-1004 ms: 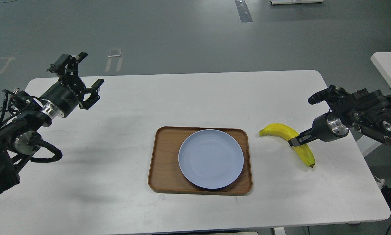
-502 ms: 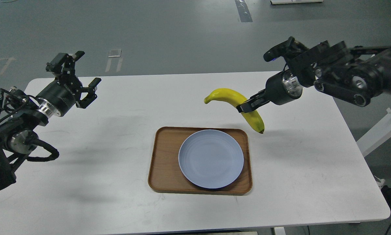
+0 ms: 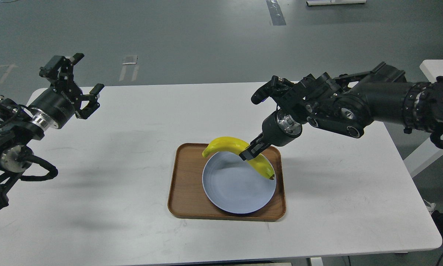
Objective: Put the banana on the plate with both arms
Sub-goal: 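Lower the banana onto the plate with the right gripper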
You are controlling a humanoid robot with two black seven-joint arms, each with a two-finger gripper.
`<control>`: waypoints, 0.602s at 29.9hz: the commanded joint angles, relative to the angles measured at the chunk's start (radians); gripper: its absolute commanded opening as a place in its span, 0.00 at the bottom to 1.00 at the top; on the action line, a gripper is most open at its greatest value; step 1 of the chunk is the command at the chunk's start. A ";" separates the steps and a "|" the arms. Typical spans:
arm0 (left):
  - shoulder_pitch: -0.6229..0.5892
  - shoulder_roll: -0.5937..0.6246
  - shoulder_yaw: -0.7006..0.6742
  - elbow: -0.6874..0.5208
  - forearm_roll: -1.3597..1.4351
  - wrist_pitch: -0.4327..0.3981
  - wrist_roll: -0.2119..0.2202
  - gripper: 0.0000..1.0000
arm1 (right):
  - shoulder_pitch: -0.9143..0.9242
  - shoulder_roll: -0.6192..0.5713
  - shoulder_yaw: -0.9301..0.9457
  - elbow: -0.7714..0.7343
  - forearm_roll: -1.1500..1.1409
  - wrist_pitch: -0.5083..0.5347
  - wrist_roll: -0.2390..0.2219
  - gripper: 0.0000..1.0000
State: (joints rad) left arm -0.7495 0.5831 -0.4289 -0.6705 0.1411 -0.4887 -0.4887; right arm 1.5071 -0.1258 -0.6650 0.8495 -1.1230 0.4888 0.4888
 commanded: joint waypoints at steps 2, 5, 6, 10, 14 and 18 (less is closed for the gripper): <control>0.001 0.001 -0.001 0.000 0.000 0.000 0.000 0.99 | -0.013 0.021 -0.001 -0.012 0.006 0.000 0.000 0.47; 0.001 0.001 -0.001 0.000 0.000 0.000 0.000 0.99 | -0.013 0.025 0.002 -0.018 0.006 0.000 0.000 0.67; 0.001 0.003 -0.001 0.000 0.000 0.000 0.000 0.99 | -0.013 0.025 0.002 -0.020 0.006 0.000 0.000 0.70; -0.001 0.001 -0.001 0.000 0.000 0.000 0.000 0.99 | -0.013 0.011 0.018 -0.029 0.008 0.000 0.000 0.97; -0.001 0.001 -0.001 0.000 0.000 0.000 0.000 0.99 | -0.004 -0.078 0.123 -0.073 0.061 0.000 0.000 0.99; -0.002 -0.002 -0.001 0.000 0.002 0.000 0.000 0.99 | -0.018 -0.169 0.258 -0.116 0.228 0.000 0.000 1.00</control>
State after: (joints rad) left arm -0.7494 0.5828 -0.4298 -0.6703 0.1412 -0.4887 -0.4887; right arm 1.5004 -0.2341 -0.4933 0.7601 -1.0027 0.4887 0.4885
